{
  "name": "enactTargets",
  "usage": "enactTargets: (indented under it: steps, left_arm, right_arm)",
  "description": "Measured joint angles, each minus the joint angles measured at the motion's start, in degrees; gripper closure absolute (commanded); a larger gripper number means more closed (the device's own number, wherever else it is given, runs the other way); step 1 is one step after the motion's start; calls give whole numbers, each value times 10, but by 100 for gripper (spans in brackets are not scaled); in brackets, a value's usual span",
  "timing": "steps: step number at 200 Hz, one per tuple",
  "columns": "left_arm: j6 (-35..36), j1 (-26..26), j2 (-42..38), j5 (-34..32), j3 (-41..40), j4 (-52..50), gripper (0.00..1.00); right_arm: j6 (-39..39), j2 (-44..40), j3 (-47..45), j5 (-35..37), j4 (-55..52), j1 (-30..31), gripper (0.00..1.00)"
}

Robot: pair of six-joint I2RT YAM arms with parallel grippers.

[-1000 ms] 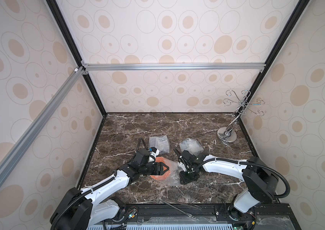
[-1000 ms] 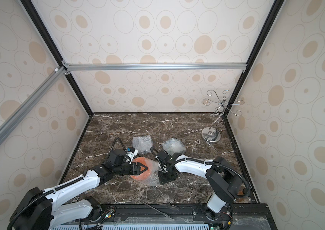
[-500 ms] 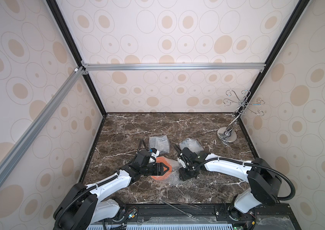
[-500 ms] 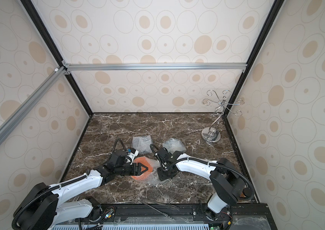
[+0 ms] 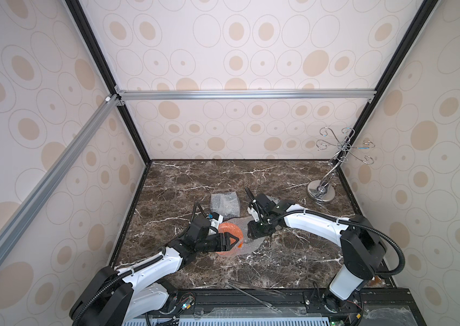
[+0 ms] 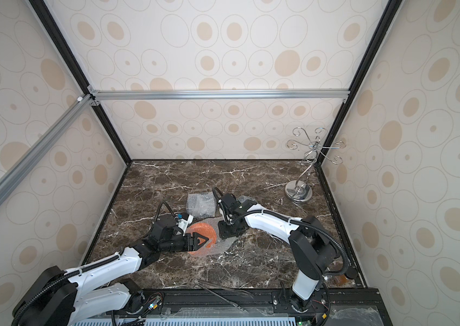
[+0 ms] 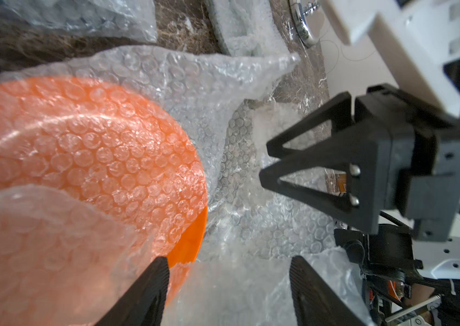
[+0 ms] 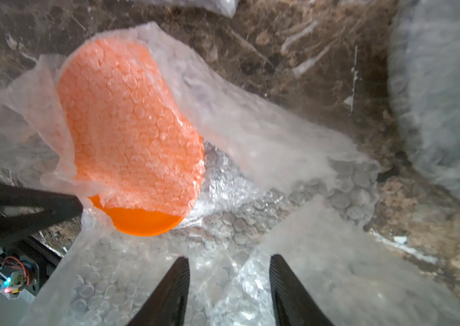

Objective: Unpack dinner plates from bubble wrap
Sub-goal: Unwrap the bubble wrap at the center of the board.

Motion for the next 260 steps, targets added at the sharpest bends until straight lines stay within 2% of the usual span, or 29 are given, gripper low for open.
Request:
enactTargets:
  steps: [73,126,164,215,260]
  left_arm:
    - [-26,-49,-3,-7,-14,22,31]
    - [-31,-97,35,-16,-14,35,31]
    - [-23,-118,59,-17,-1,25,26]
    - [24,-115,65,-47,76,-33,18]
    - [104,-77,124,-72,205,-123,16]
  right_arm:
    - [-29,57,82,-12,-16,-46,50]
    - [-34,76,87,-23,-20,-45,50]
    - [-32,73,83,-28,-20,-45,50]
    - [-23,10,57,-28,-36,-45,50]
    - [0,-75,37,-27,-56,-45,47]
